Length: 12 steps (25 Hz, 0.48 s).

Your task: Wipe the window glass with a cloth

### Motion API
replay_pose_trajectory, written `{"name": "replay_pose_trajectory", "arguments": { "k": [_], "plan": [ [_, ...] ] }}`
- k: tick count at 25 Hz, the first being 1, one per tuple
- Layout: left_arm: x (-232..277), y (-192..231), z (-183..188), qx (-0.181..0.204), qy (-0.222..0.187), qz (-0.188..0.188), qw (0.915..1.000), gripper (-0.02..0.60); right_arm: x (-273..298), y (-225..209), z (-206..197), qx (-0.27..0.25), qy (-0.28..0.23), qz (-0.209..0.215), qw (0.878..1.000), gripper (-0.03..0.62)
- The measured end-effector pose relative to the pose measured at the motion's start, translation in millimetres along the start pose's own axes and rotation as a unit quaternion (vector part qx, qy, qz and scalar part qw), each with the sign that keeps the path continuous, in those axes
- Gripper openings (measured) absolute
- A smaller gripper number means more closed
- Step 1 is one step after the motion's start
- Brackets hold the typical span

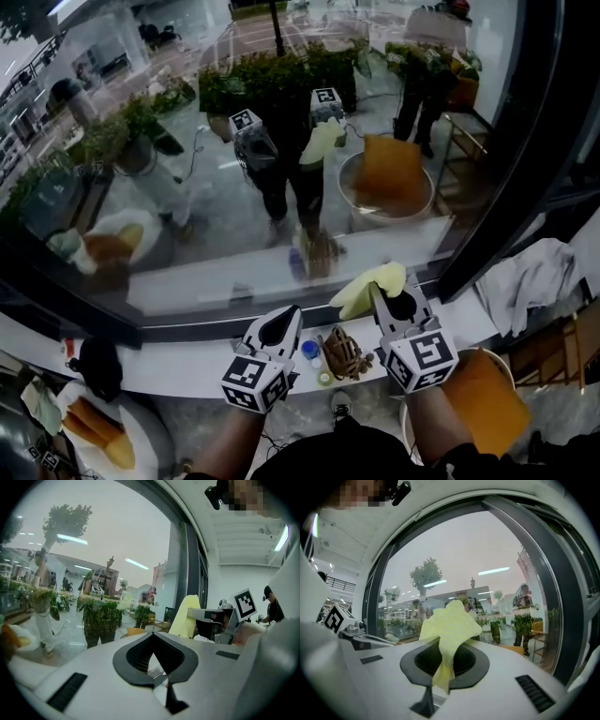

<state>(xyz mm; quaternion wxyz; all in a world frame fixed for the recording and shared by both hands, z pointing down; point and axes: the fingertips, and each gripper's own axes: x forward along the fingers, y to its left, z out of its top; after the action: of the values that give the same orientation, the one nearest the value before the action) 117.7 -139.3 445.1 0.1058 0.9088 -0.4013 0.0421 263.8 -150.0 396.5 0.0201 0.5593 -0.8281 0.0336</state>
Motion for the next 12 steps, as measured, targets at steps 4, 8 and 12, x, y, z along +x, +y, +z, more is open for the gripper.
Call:
{"name": "replay_pose_trajectory", "arguments": {
  "k": [4, 8, 12],
  "plan": [
    [18, 3, 5, 0.003, -0.001, 0.009, 1.0000, 0.008, 15, -20, 1, 0.004, -0.003, 0.002, 1.000, 0.043],
    [30, 7, 18, 0.003, -0.004, 0.028, 0.9996, 0.008, 32, -35, 9, -0.004, -0.011, 0.004, 1.000, 0.043],
    [38, 11, 26, 0.005, -0.011, 0.040, 0.9991, 0.008, 49, -46, 20, -0.016, -0.021, 0.003, 1.000, 0.043]
  ]
}}
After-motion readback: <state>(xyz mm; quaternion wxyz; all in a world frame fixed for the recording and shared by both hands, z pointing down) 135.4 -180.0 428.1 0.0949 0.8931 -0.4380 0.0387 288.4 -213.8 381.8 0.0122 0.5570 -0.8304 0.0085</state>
